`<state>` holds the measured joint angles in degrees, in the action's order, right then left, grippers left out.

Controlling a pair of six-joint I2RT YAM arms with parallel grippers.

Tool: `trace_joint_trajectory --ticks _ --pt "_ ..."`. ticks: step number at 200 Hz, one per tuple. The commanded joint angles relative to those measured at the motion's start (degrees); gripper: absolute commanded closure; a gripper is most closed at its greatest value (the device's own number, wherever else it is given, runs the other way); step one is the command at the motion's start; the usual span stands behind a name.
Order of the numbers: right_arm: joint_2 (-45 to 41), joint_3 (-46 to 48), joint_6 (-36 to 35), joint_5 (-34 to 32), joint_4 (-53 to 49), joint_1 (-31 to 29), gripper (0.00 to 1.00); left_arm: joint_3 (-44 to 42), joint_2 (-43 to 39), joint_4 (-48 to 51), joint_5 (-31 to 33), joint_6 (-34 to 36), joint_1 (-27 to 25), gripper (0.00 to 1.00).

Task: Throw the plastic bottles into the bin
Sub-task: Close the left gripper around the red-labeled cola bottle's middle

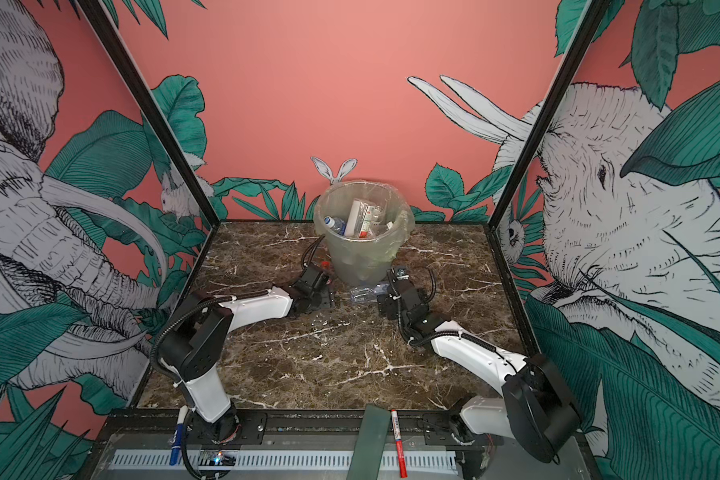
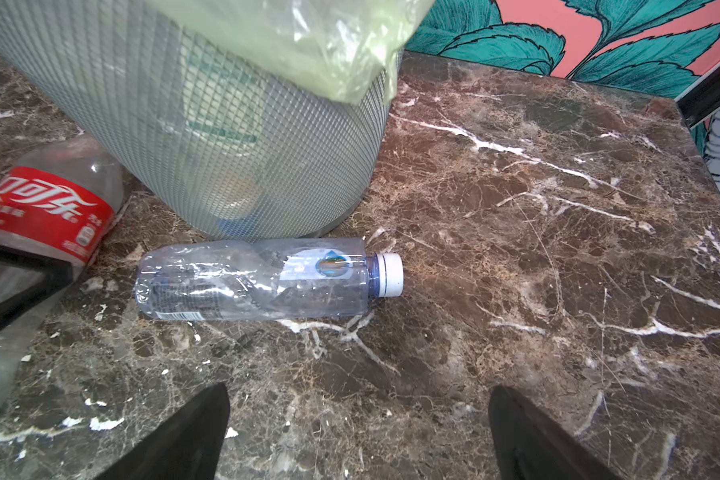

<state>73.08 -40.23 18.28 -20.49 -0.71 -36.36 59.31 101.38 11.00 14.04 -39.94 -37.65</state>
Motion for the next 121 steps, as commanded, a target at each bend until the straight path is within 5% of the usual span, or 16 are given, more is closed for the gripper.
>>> trace_joint_trajectory --ticks 1,121 --pt "0.08 -1.43 0.61 -0.08 0.71 0.2 0.01 -0.75 -3.71 4.66 3.37 5.72 0.47 0.2" --pt "1.17 -1.87 0.86 0.62 0.46 0.24 0.01 -0.88 -2.9 5.41 3.73 15.8 5.59 0.2"
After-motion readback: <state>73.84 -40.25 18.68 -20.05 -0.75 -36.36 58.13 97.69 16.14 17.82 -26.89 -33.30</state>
